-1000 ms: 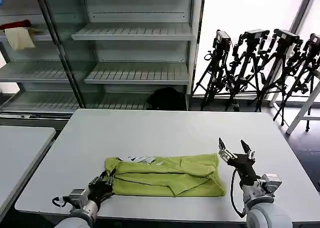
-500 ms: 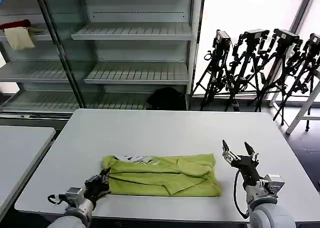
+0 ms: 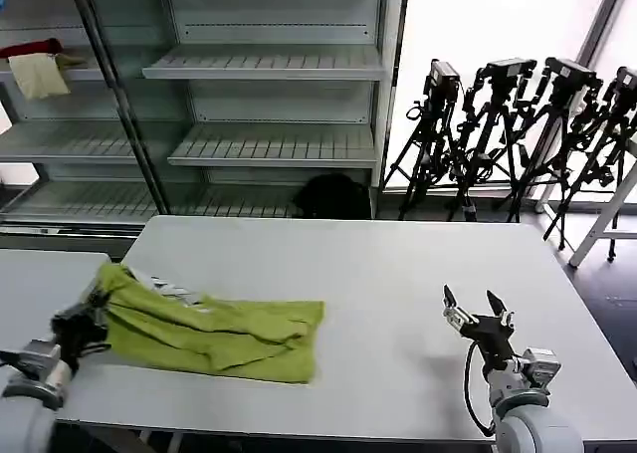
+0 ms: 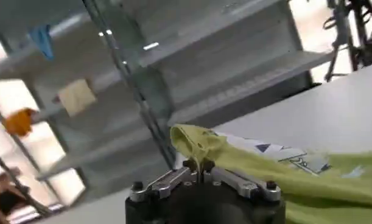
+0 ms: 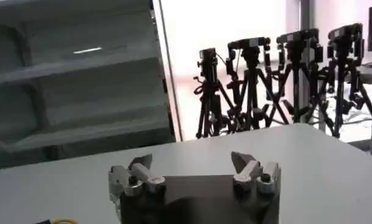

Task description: Fold and organize the clothes.

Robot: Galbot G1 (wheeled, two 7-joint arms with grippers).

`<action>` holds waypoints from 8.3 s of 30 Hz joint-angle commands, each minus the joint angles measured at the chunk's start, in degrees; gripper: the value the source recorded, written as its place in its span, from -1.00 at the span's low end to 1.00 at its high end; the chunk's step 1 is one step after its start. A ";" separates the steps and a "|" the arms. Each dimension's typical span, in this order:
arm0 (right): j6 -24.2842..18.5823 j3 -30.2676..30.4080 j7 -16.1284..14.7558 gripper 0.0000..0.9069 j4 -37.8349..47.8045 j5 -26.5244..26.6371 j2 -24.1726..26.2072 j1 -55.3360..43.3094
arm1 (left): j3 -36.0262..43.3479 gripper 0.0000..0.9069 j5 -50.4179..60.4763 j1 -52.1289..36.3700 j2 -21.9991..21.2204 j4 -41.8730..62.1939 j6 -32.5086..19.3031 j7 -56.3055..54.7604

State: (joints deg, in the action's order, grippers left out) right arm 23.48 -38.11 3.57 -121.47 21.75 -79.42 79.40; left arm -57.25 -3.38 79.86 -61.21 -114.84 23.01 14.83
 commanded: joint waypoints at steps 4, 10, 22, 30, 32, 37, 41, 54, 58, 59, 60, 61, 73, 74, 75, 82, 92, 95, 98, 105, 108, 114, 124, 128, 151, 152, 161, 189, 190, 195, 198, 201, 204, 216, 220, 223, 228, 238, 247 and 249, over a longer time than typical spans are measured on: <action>0.13 0.28 0.26 1.00 0.77 -0.55 0.06 0.54 | -0.01 -1.00 2.91 0.16 -0.01 -11.09 3.04 3.21; 0.09 0.01 0.31 1.00 0.19 -0.79 0.29 1.92 | 16.56 -1.00 4.57 2.44 -8.41 -14.98 5.31 1.43; -0.39 -0.12 0.03 1.00 0.22 -1.17 0.08 3.10 | 28.55 -1.00 3.49 0.16 -11.46 -10.81 9.15 -4.37; -0.41 0.57 -0.06 1.00 0.49 -1.76 -0.31 2.66 | 31.70 -1.00 3.35 -0.48 -12.47 -7.58 10.05 -7.17; -0.49 0.73 -0.15 1.00 0.40 -1.83 -0.39 2.61 | 32.21 -0.98 3.64 -0.53 -13.03 -6.76 10.05 -7.56; -1.30 0.94 -0.82 1.00 -0.90 -1.83 -0.44 2.51 | 33.24 -0.98 3.91 -0.49 -14.02 -6.04 10.10 -8.07; -0.84 1.56 -0.79 1.00 -1.74 -2.47 -0.57 2.10 | 33.81 -0.96 4.41 -0.55 -14.83 -5.65 10.11 -8.70; -1.03 4.91 -0.83 1.00 -2.88 -5.29 -2.03 1.91 | 37.33 1.00 4.95 -1.50 -18.56 -3.94 10.11 -11.80; -0.64 5.44 -0.53 1.00 -2.79 -6.11 -2.24 1.88 | 38.84 1.00 5.69 -1.30 -20.82 -3.13 10.11 -12.75; -0.58 5.43 -0.49 1.00 -2.80 -6.17 -2.24 1.90 | 39.00 1.00 5.67 -1.29 -21.09 -3.08 10.12 -12.81; -0.39 5.43 -0.44 1.00 -2.82 -6.27 -2.22 1.96 | 39.24 1.00 5.44 -1.23 -21.51 -3.09 10.13 -13.00; -0.27 5.41 -0.34 1.00 -2.84 -6.31 -2.18 2.00 | 39.53 1.00 5.23 -1.14 -21.88 -3.18 10.12 -13.10; -0.45 5.77 0.44 1.00 -2.35 -6.22 -2.24 1.71 | 29.17 1.00 -19.88 -2.12 -19.08 -13.59 9.97 -12.72; -0.45 5.79 0.48 1.00 -2.31 -6.15 -2.14 1.67 | 25.83 1.00 -21.17 -2.20 -17.74 -15.02 9.98 -12.59; -0.44 5.87 0.50 1.00 -2.27 -6.10 -2.08 1.59 | 22.81 1.00 -21.45 -2.23 -16.29 -16.06 9.98 -12.27; -0.46 7.04 0.83 1.00 -1.46 -6.24 -2.27 0.74 | 0.67 1.00 -17.40 -0.71 -6.10 -8.91 7.83 -7.03; -0.35 8.16 0.96 1.00 -0.53 -6.91 -2.30 0.01 | 3.03 1.00 -18.10 0.85 -5.62 -0.98 7.38 -6.05; -0.20 8.07 0.65 1.00 -0.64 -6.96 -2.26 0.19 | 5.40 1.00 -17.93 -0.34 -7.05 -0.76 8.66 -6.35; -0.25 7.84 0.49 1.00 -0.68 -6.96 -2.18 0.52 | 6.98 1.00 -16.95 -1.47 -7.71 1.12 8.95 -6.72; -0.45 7.65 0.63 1.00 -0.05 -6.97 -2.45 0.58 | 9.00 1.00 -17.45 -0.92 -9.01 2.75 8.69 -6.86; -0.46 8.10 0.73 1.00 0.01 -7.06 -2.68 0.55 | 9.72 1.00 -17.24 -1.00 -9.49 3.09 8.49 -6.88; -0.57 8.68 0.98 1.00 0.07 -7.31 -2.81 0.73 | 10.69 1.00 -17.13 -1.28 -10.27 3.23 8.48 -6.97; -0.50 7.88 0.97 1.00 -0.41 -7.27 -2.64 1.09 | 12.05 0.22 -17.28 -1.07 -11.41 4.27 8.75 -7.10; -0.46 7.63 1.01 1.00 -0.46 -7.21 -2.57 1.06 | 12.24 -0.96 -17.93 -1.01 -11.74 4.04 8.95 -6.78; -0.40 6.65 1.54 1.00 -0.61 -7.07 -2.49 1.18 | 10.91 -1.00 -22.63 -0.34 -12.02 3.76 6.17 -1.96; -0.39 6.62 1.59 1.00 -0.60 -7.04 -2.48 1.17 | 10.67 -1.00 -22.35 -0.35 -11.97 3.65 5.75 -2.10; -0.59 6.21 1.58 1.00 0.09 -6.69 -2.23 1.21 | -0.73 -1.00 -11.97 -0.67 -4.38 2.49 1.21 2.22; -5.66 2.93 1.46 1.00 4.69 -3.53 0.08 4.83 | 27.35 -1.00 42.00 6.83 -12.66 -4.57 -11.46 1.94; -5.72 2.58 1.50 1.00 4.82 -3.28 0.36 5.04 | 30.17 -1.00 43.78 6.50 -14.41 -2.39 -11.94 0.96; -5.66 2.04 1.43 1.00 4.45 -2.96 0.59 5.15 | 35.61 -1.00 40.25 3.31 -16.30 -2.25 -10.74 -1.63; -5.24 2.42 1.30 1.00 3.56 -3.14 0.28 4.79 | 37.21 -0.98 32.77 1.26 -15.80 -4.03 -7.40 -2.98; -4.54 3.40 0.90 1.00 2.53 -4.24 -0.09 4.30 | 38.50 -0.98 22.69 0.38 -14.96 -6.34 -3.82 -4.39; -3.78 4.82 0.45 1.00 1.46 -6.29 -0.73 3.85 | 39.92 -0.98 17.11 0.29 -14.52 -7.38 -2.18 -5.30; 9.69 14.29 -1.69 1.00 -5.29 -7.19 -3.99 1.33 | 43.63 1.00 10.99 2.98 -14.79 -13.11 0.92 -8.03; 9.77 21.32 0.97 1.00 -4.46 -3.87 -3.31 0.47 | 42.61 1.00 7.90 3.00 -14.71 -16.45 1.95 -9.03; 9.84 27.13 5.52 1.00 -3.22 3.01 -2.97 -1.33 | 38.93 1.00 6.38 3.21 -14.03 -18.82 2.24 -9.04; 10.04 34.39 9.14 1.00 0.49 7.85 -7.15 -4.75 | 31.87 1.00 3.10 3.55 -12.50 -21.17 2.61 -9.40; 10.29 40.40 15.96 1.00 7.32 14.56 -10.49 -10.44 | 24.83 1.00 1.84 6.13 -14.44 -20.35 1.78 -9.96; 10.37 41.49 17.26 0.29 11.13 15.14 -12.17 -11.23 | 25.42 1.00 1.74 5.65 -15.52 -19.54 1.69 -10.90; 10.40 41.53 18.14 0.29 12.41 15.01 -13.11 -11.80 | 25.31 1.00 1.39 5.81 -15.60 -19.56 1.66 -11.07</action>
State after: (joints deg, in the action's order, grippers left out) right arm 33.40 -0.22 18.03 -113.98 33.77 -89.86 69.87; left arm -29.35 -0.41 85.01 -76.30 -133.67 24.54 4.31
